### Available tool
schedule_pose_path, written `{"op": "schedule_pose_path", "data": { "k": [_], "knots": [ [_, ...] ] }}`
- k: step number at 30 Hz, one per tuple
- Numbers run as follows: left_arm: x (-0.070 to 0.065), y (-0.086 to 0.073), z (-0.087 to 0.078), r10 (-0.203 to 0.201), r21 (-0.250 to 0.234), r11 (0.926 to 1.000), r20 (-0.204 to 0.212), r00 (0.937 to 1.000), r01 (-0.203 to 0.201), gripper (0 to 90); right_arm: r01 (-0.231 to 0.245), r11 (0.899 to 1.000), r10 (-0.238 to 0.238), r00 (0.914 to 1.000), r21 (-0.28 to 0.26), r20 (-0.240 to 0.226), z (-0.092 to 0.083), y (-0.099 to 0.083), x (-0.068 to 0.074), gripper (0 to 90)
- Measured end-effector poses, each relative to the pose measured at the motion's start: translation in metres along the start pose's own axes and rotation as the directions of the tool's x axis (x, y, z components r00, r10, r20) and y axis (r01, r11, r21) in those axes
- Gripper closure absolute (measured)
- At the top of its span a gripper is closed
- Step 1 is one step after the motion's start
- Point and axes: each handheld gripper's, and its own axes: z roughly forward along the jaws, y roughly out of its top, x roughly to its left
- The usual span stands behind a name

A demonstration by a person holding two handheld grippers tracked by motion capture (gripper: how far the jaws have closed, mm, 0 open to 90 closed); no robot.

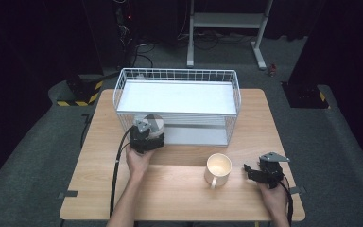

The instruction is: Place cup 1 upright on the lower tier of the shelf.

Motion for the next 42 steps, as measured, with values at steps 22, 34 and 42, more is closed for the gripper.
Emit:
{"op": "schedule_pose_path", "data": {
  "k": [22,34,42],
  "knots": [
    [0.007,0.001,0.018,-0.028,-0.070,0.9972,-0.010,0.9996,0.027,18.9,-0.003,1.000,0.003,1.0000,-0.001,0.000,0.000,0.000,0.000,26.4],
    [0.006,0.008,0.028,-0.037,-0.055,0.9979,-0.029,0.9989,0.035,18.8,-0.005,1.000,0.005,1.0000,0.000,-0.001,0.000,0.000,0.000,26.4],
    [0.007,0.015,0.036,-0.034,-0.040,0.9986,-0.030,0.9990,0.033,18.7,-0.005,1.000,0.005,1.0000,0.000,-0.001,0.000,0.000,0.000,26.4]
  ]
}}
